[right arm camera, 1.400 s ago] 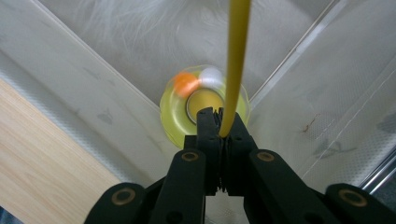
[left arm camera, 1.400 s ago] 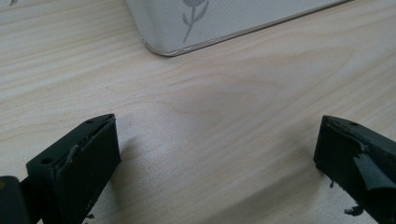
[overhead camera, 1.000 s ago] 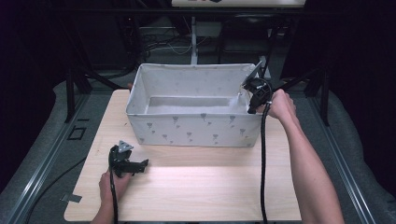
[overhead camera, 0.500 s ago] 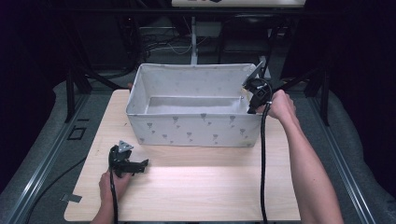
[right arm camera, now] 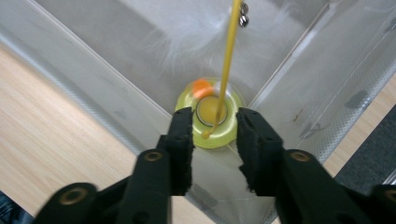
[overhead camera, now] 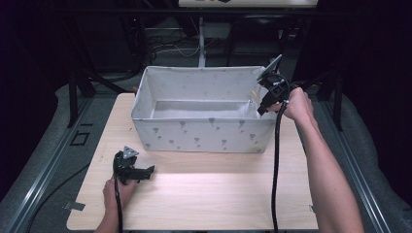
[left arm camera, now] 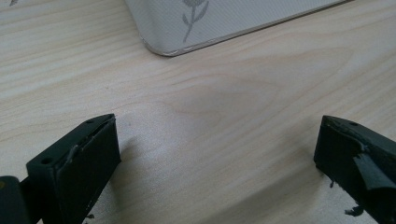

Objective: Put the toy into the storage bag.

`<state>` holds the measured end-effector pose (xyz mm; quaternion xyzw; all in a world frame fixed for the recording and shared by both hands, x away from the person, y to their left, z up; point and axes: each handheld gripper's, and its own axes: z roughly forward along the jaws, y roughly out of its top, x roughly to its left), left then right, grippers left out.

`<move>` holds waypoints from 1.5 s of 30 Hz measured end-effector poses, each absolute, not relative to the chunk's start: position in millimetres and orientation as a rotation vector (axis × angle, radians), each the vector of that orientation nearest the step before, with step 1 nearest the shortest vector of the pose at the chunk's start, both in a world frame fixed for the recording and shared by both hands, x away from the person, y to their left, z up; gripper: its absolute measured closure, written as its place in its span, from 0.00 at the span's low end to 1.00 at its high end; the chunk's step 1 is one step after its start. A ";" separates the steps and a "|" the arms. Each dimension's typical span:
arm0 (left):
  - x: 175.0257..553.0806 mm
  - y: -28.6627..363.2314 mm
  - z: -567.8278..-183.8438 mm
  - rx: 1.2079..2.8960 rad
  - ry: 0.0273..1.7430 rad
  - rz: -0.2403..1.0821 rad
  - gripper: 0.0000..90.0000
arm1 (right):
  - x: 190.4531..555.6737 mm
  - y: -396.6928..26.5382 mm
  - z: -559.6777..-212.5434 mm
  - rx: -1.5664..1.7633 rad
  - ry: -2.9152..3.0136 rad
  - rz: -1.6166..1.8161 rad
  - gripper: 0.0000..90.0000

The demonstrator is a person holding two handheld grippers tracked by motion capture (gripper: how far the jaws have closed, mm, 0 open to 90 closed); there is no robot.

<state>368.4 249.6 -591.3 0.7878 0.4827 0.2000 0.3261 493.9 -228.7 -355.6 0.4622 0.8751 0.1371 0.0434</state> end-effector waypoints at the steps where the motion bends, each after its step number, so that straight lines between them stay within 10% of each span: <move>1: 368.4 249.6 -591.3 2.064 1.265 0.524 0.00 | 492.6 -228.1 -352.8 1.409 2.667 0.429 0.68; 25: 368.5 249.4 -591.5 2.062 1.265 0.526 0.00 | 430.3 -207.9 -295.5 1.170 2.647 0.596 0.16; 45: 368.7 249.4 -591.7 2.061 1.263 0.532 0.00 | 376.6 -174.2 -360.5 0.975 2.730 0.647 0.00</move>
